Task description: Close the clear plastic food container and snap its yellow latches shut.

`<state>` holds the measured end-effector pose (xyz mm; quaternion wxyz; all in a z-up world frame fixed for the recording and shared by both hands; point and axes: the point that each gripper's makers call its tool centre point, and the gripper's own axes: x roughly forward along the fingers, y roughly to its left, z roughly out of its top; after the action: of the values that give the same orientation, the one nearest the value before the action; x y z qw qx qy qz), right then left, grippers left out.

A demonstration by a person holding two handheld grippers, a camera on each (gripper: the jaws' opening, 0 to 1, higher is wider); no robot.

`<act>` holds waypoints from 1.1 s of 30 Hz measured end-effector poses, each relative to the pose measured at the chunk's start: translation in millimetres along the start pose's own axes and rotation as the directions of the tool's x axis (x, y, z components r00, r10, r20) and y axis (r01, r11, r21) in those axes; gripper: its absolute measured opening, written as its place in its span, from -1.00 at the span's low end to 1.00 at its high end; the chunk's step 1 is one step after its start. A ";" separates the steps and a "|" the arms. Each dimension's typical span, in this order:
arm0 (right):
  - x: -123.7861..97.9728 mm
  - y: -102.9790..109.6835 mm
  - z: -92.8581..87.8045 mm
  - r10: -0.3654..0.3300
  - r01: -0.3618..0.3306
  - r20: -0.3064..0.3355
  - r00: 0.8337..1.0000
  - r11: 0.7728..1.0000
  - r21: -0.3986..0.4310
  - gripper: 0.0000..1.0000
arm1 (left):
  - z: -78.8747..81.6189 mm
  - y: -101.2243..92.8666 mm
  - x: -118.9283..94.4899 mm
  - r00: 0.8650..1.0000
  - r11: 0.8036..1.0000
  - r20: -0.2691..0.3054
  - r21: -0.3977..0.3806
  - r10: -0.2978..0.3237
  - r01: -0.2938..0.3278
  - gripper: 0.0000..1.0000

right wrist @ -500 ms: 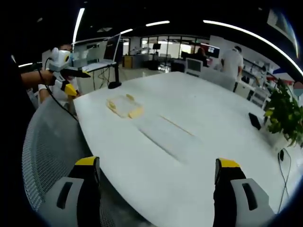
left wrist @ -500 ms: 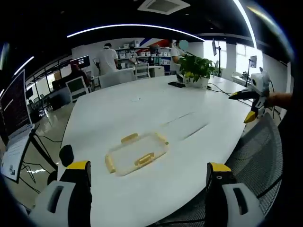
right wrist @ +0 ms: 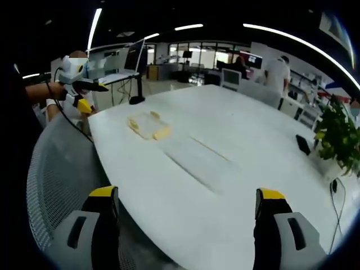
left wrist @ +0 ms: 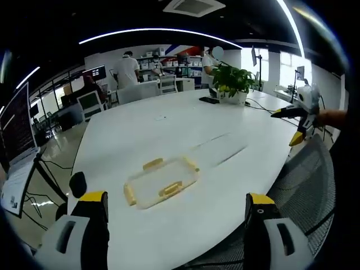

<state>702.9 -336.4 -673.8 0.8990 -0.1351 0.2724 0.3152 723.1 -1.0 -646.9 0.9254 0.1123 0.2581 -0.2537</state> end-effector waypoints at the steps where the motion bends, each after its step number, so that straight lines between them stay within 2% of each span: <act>1: -0.2 0.0 0.0 0.000 0.000 0.000 1.000 1.000 0.000 0.99 | 0.1 -0.2 0.0 1.000 1.000 0.001 0.000 0.000 0.000 0.98; 33: -3.5 -4.2 2.6 -0.001 0.001 -0.001 1.000 1.000 -0.005 0.99 | 2.1 -0.2 1.7 1.000 1.000 0.002 0.006 -0.004 0.004 0.99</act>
<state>704.4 -340.3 -669.4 0.8988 -0.1377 0.2719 0.3151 725.2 -2.6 -646.0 0.9248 0.1142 0.2566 -0.2566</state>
